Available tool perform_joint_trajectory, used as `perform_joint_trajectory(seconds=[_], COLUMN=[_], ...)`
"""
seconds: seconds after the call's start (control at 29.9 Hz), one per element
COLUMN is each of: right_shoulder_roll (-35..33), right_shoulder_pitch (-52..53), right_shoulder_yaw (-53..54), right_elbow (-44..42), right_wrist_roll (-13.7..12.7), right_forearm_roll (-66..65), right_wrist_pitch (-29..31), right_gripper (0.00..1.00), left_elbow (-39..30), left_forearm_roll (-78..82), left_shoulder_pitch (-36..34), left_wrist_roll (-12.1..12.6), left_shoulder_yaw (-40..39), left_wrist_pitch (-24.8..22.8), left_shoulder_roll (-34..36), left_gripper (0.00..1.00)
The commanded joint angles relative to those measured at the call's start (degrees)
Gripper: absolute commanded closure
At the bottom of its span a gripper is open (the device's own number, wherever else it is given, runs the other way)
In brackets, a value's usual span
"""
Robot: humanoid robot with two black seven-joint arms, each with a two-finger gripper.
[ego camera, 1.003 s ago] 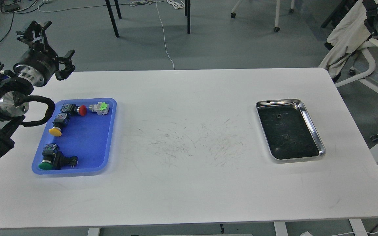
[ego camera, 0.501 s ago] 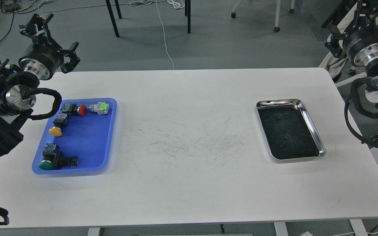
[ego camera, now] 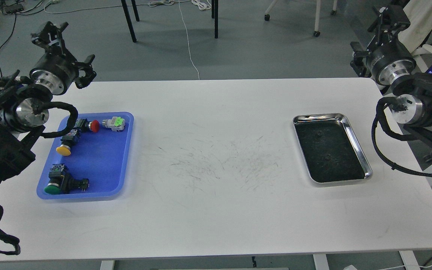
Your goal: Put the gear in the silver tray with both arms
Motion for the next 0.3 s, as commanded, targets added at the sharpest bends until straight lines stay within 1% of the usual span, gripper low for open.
perform_joint_trajectory(seconds=[0.0, 0.27], right_shoulder_roll=[0.1, 1.0], right_shoulder_pitch=[-0.1, -0.3], right_shoulder_yaw=[0.4, 0.9], right_elbow=[0.2, -0.2], right_wrist_roll=[0.0, 0.2], right_forearm_roll=[-2.5, -2.8], right_wrist_pitch=[0.0, -0.2], right_gripper=[0.01, 0.01], left_elbow=[0.2, 0.7], left_forearm_roll=[0.1, 0.1], left_shoulder_pitch=[-0.5, -0.5], left_wrist_roll=[0.1, 0.0], left_shoulder_yaw=[0.9, 0.9], left_wrist_pitch=[-0.2, 0.1], left_shoulder_roll=[-0.4, -0.9], left_gripper=[0.01, 0.01])
